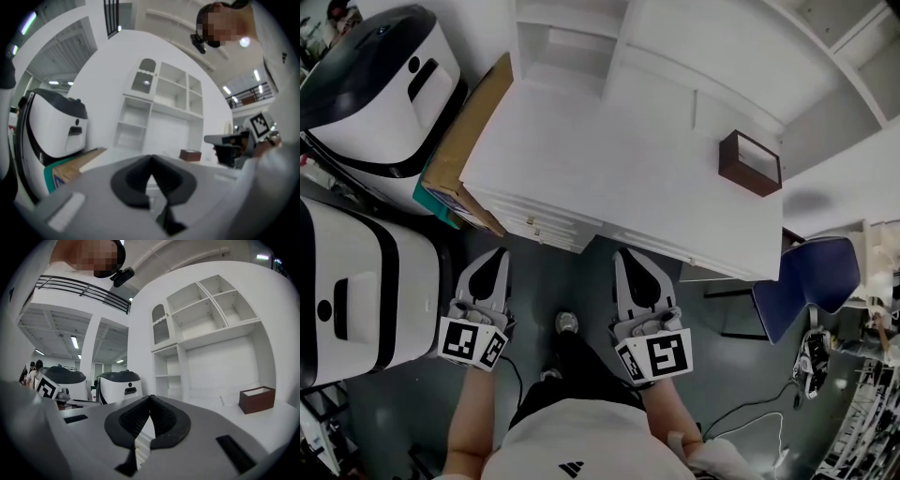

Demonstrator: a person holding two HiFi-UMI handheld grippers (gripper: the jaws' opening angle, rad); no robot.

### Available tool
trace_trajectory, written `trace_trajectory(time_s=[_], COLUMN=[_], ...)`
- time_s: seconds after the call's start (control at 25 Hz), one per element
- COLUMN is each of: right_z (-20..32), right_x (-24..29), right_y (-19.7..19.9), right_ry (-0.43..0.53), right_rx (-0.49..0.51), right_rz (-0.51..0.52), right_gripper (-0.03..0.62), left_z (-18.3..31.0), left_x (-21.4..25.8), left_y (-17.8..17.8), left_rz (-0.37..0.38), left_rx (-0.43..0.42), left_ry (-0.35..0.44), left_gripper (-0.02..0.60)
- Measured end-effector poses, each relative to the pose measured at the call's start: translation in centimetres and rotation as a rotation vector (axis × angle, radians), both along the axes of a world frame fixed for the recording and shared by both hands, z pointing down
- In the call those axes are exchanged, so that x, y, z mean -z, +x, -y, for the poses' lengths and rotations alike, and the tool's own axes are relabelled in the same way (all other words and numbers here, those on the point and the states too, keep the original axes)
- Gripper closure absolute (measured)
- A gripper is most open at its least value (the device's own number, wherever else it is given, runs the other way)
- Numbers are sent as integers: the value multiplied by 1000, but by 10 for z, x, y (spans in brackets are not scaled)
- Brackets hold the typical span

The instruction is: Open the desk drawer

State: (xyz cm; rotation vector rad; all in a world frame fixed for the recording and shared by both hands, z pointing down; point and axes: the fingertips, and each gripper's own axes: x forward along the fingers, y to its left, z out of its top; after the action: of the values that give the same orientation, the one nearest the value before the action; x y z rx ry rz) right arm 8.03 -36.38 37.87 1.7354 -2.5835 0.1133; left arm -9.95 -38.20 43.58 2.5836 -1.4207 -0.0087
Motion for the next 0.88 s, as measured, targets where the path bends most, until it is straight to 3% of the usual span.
trace_trajectory(time_s=[0.36, 0.88], right_z=[13, 23], right_x=[-27, -55], right_y=[7, 27], right_ry=[-52, -89], right_rx=[4, -24], right_rz=[8, -30], right_gripper=[592, 592], left_z=[31, 76], left_x=[-92, -197], left_y=[17, 20], left_rz=[40, 121], left_rx=[-35, -8], left_ry=[-153, -332], left_gripper=[569, 495])
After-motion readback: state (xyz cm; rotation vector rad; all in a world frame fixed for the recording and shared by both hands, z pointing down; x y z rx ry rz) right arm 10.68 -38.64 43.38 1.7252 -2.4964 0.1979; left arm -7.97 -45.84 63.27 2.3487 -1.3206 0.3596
